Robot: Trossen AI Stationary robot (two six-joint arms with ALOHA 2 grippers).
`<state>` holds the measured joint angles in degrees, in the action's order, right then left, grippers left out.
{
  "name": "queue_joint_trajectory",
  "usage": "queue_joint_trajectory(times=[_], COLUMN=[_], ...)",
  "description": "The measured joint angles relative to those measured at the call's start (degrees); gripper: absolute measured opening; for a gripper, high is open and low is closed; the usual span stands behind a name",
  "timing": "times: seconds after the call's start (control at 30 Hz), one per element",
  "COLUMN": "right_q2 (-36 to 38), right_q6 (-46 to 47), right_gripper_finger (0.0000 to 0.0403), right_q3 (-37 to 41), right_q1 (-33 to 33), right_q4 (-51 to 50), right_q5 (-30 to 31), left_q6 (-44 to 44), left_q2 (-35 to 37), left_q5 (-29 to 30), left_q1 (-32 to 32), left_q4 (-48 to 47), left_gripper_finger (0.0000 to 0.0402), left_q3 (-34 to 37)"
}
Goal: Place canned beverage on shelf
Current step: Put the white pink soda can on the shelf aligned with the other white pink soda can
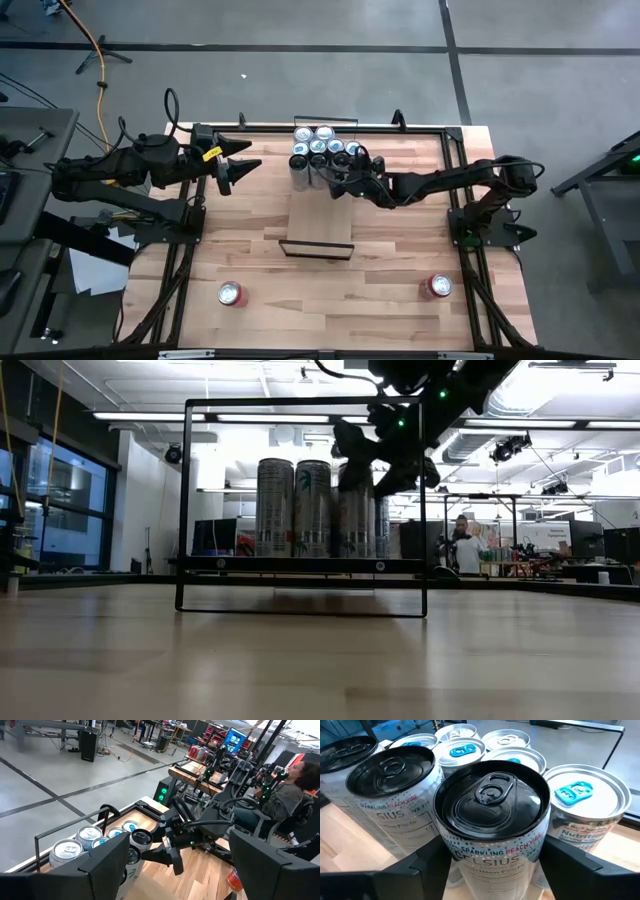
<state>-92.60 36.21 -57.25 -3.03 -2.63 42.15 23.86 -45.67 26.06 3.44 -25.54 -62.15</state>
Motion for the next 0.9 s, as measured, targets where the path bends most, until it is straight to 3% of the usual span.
queue_joint_trajectory(times=[0.37, 0.67, 0.9], right_q2=[0.1, 2.5, 4.5], right_q6=[-0.6, -2.5, -6.7], right_gripper_finger=[0.0357, 0.0363, 0.0363], right_q3=[0.1, 0.1, 0.1], right_q1=[0.0, 0.0, -0.1], right_q4=[-0.5, -0.8, -1.6], right_q5=[0.7, -8.9, -9.7], left_q6=[-1.0, -2.0, -2.0], left_q2=[0.0, 0.0, 0.0], left_q5=[0.0, 0.0, 0.0], left_q1=[0.0, 0.0, 0.0], left_q4=[0.0, -0.1, -0.2], left_gripper_finger=[0.0298, 0.0298, 0.0298], left_q3=[0.0, 0.0, 0.0])
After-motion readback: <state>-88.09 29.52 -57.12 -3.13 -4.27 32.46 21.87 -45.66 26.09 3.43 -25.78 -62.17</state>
